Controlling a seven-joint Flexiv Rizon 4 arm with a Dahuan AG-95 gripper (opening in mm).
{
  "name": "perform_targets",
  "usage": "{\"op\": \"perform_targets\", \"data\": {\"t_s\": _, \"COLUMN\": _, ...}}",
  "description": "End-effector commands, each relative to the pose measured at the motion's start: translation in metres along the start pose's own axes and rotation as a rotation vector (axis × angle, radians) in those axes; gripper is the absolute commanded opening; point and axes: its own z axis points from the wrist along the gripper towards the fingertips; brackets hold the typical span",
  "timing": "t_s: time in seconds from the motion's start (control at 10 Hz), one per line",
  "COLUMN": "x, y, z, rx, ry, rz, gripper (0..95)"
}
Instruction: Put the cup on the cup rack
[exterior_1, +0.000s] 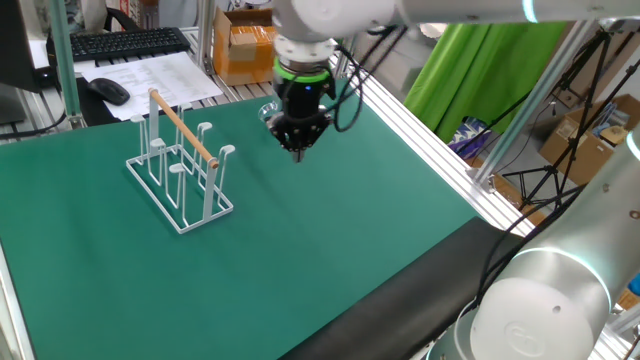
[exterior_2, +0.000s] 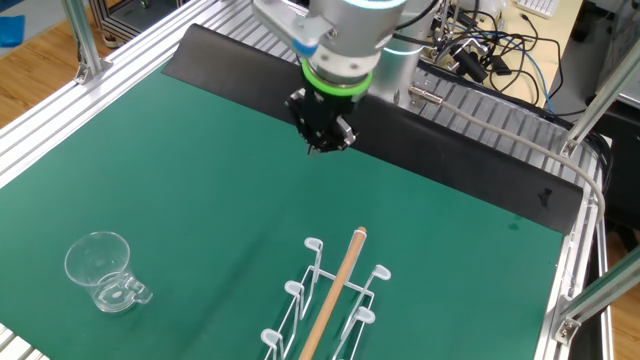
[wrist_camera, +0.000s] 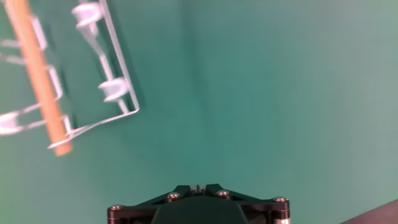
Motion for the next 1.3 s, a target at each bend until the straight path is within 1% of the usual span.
{"op": "perform_targets", "data": {"t_s": 0.1, "x": -0.003, "y": -0.001, "z": 0.000, "rx": 0.121, "ry": -0.101, "rz": 0.078, "gripper": 0.0}}
{"op": "perform_targets", "data": {"t_s": 0.2, "x": -0.004, "y": -0.002, "z": -0.001, "rx": 0.091, "ry": -0.078, "rz": 0.088, "gripper": 0.0}}
{"op": "perform_targets", "data": {"t_s": 0.3, "x": -0.007, "y": -0.004, "z": -0.004, "rx": 0.034, "ry": -0.056, "rz": 0.097, "gripper": 0.0}}
{"op": "perform_targets", "data": {"t_s": 0.4, "x": -0.011, "y": -0.006, "z": -0.009, "rx": 0.003, "ry": -0.039, "rz": 0.090, "gripper": 0.0}}
{"op": "perform_targets", "data": {"t_s": 0.5, "x": -0.012, "y": -0.007, "z": -0.010, "rx": 0.026, "ry": -0.029, "rz": 0.051, "gripper": 0.0}}
{"op": "perform_targets", "data": {"t_s": 0.6, "x": -0.014, "y": -0.008, "z": -0.011, "rx": -0.003, "ry": -0.015, "rz": 0.013, "gripper": 0.0}}
{"op": "perform_targets", "data": {"t_s": 0.7, "x": -0.016, "y": -0.009, "z": -0.010, "rx": -0.047, "ry": 0.014, "rz": -0.004, "gripper": 0.0}}
{"op": "perform_targets", "data": {"t_s": 0.8, "x": -0.018, "y": -0.011, "z": -0.008, "rx": -0.085, "ry": 0.032, "rz": 0.004, "gripper": 0.0}}
{"op": "perform_targets", "data": {"t_s": 1.0, "x": -0.024, "y": -0.018, "z": 0.000, "rx": -0.248, "ry": 0.136, "rz": 0.051, "gripper": 0.0}}
{"op": "perform_targets", "data": {"t_s": 1.1, "x": -0.027, "y": -0.022, "z": 0.004, "rx": -0.287, "ry": 0.154, "rz": 0.095, "gripper": 0.0}}
{"op": "perform_targets", "data": {"t_s": 1.2, "x": -0.026, "y": -0.022, "z": 0.007, "rx": -0.324, "ry": 0.160, "rz": 0.119, "gripper": 0.0}}
{"op": "perform_targets", "data": {"t_s": 1.3, "x": -0.024, "y": -0.021, "z": 0.009, "rx": -0.370, "ry": 0.150, "rz": 0.169, "gripper": 0.0}}
